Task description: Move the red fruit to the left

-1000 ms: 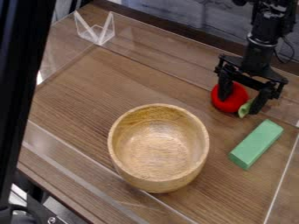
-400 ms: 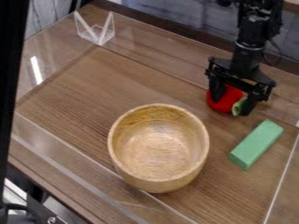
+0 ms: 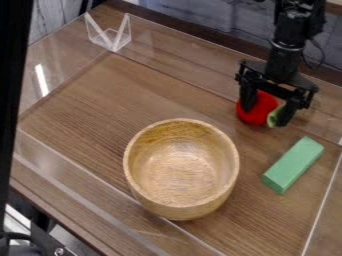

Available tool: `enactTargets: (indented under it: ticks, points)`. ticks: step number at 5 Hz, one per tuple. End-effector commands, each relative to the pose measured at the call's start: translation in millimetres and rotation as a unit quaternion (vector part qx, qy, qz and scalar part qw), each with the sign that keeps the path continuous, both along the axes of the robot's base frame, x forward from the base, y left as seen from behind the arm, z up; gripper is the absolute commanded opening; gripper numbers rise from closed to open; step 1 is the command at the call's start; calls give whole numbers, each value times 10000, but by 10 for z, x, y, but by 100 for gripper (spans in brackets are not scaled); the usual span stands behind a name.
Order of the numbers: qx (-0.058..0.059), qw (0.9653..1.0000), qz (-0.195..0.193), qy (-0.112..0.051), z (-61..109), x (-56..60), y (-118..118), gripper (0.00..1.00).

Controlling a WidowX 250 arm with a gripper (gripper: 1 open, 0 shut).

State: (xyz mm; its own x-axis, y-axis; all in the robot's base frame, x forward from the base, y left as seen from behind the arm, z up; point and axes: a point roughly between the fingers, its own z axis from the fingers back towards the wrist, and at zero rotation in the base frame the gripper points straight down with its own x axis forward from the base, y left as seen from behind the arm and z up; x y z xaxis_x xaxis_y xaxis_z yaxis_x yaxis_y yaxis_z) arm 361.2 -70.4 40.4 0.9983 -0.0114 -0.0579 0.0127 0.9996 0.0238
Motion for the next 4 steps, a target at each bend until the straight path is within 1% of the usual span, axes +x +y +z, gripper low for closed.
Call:
enactTargets:
  ticks: [1,2,3,4]
  points:
    - [-18,9993,119,-340,215,149,-80,100]
    - [-10,9994,43,-354,53,180,-156,100]
    - [-24,9992,-12,-408,-61,192,-210,100]
    - [-27,9991,40,-416,6,170,-199,0]
